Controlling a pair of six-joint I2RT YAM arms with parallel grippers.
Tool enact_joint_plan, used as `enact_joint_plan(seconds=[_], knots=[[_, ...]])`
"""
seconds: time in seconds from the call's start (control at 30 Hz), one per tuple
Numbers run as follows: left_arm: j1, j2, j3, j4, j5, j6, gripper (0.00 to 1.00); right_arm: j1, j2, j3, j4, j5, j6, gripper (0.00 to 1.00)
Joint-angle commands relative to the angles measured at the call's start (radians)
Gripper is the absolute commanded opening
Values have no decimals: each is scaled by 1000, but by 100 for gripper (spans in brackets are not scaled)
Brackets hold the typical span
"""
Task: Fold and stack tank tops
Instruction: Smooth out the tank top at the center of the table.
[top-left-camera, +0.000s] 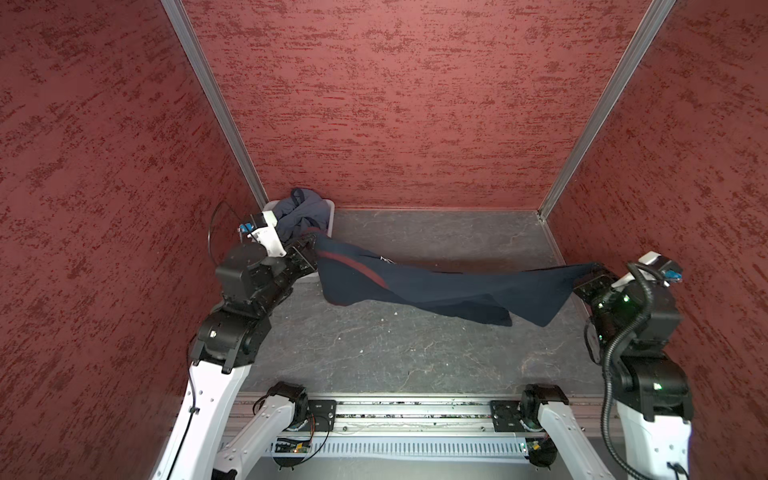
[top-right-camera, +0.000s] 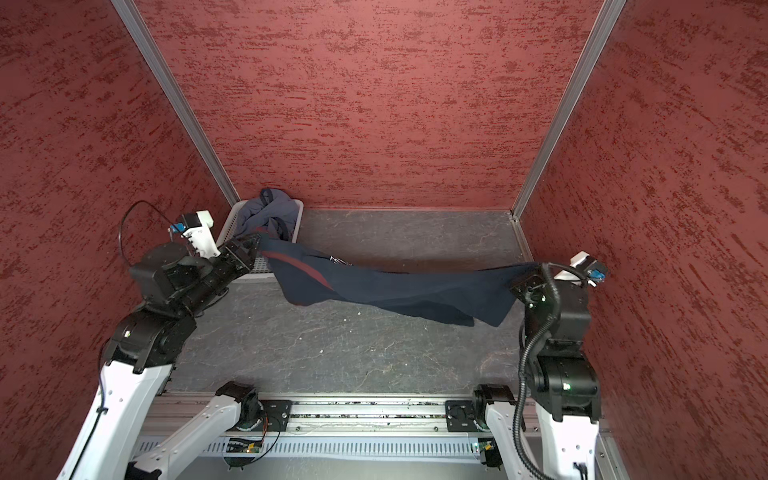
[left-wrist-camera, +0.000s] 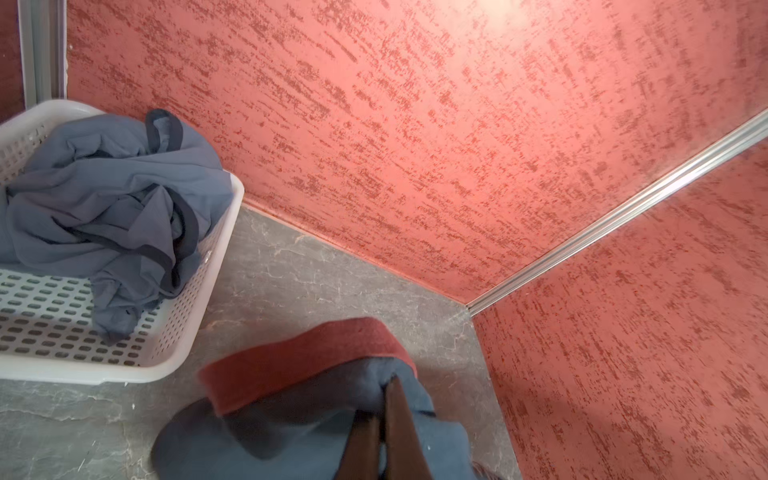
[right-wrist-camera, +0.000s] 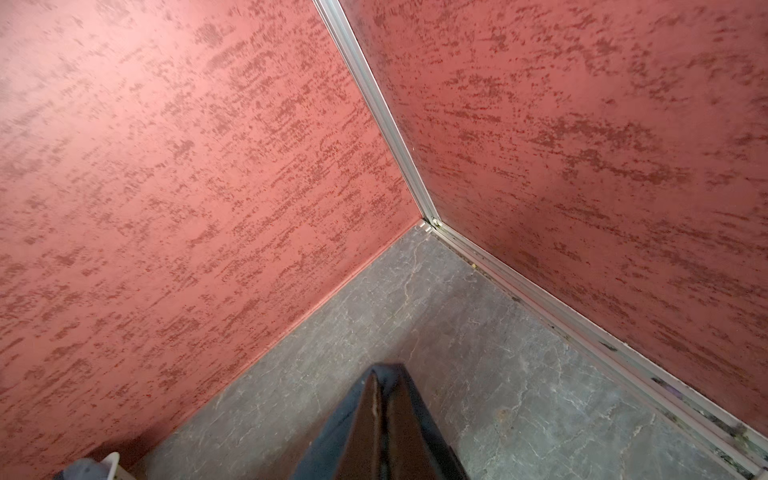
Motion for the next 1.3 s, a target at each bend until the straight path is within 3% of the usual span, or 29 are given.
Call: enact_joint_plan(seconds=[0.0,0.13,0.27,0.3,0.37,0.43,0.5,0.63,0.8,1.0,1.27], knots=[[-9,304,38,-122,61,10,1,-5,214,-62,20,-94,-16,0],[-53,673,198,-235,74,82,2,-6,471,-110,119,-182,-43,0],[-66,911,293,-231,50,94,17,-5,670,-127,204,-193,-54,0],[-70,952,316,-230,37,97,25,-4,713,-131,225,-207,-54,0],[-89,1000,357,-246,-17,107,52,-4,768,-140,262,-226,-51,0],[-129,981,365,-247,-87,125,70,-5,799,-149,280,-208,-53,0],[-188,925,345,-228,-144,159,78,-5,813,-155,286,-180,-62,0],[-327,831,265,-202,-114,213,78,-5,810,-180,301,-163,-74,0],[-434,776,117,-211,-101,53,73,-4,789,-218,318,-180,-72,0],[-435,676,-163,76,40,-120,70,-4,754,-249,332,-196,-76,0],[-417,802,-176,208,123,-142,62,-5,738,-258,335,-209,-77,0]])
